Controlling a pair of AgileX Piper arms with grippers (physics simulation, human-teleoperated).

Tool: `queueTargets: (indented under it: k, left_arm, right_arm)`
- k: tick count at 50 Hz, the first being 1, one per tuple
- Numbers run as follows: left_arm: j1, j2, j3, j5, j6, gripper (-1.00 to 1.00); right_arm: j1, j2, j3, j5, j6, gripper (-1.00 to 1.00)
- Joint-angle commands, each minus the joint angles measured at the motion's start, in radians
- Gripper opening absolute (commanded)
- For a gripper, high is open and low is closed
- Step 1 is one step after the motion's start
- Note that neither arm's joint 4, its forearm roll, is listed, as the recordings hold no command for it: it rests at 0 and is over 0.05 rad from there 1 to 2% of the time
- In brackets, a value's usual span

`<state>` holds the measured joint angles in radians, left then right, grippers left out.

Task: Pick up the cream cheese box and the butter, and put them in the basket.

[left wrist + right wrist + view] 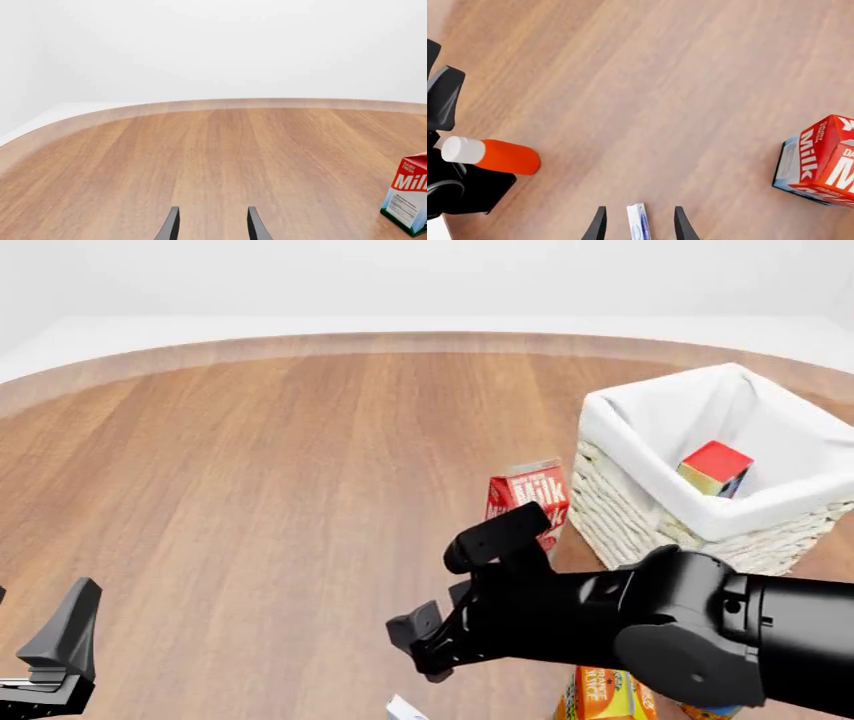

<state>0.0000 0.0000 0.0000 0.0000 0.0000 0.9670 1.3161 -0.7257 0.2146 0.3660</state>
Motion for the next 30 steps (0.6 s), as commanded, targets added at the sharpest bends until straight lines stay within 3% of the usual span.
queueTargets:
  k: [1,30]
  left_arm:
    - [0.0,0.0,0.0,0.0,0.0,1.0]
    - [0.0,0.0,0.0,0.0,0.0,1.0]
  right_arm:
    - [0.009,0.022,0.027,-0.032,0.017,1.0]
    - [0.029,0.1,0.061,-0.11,0.052,1.0]
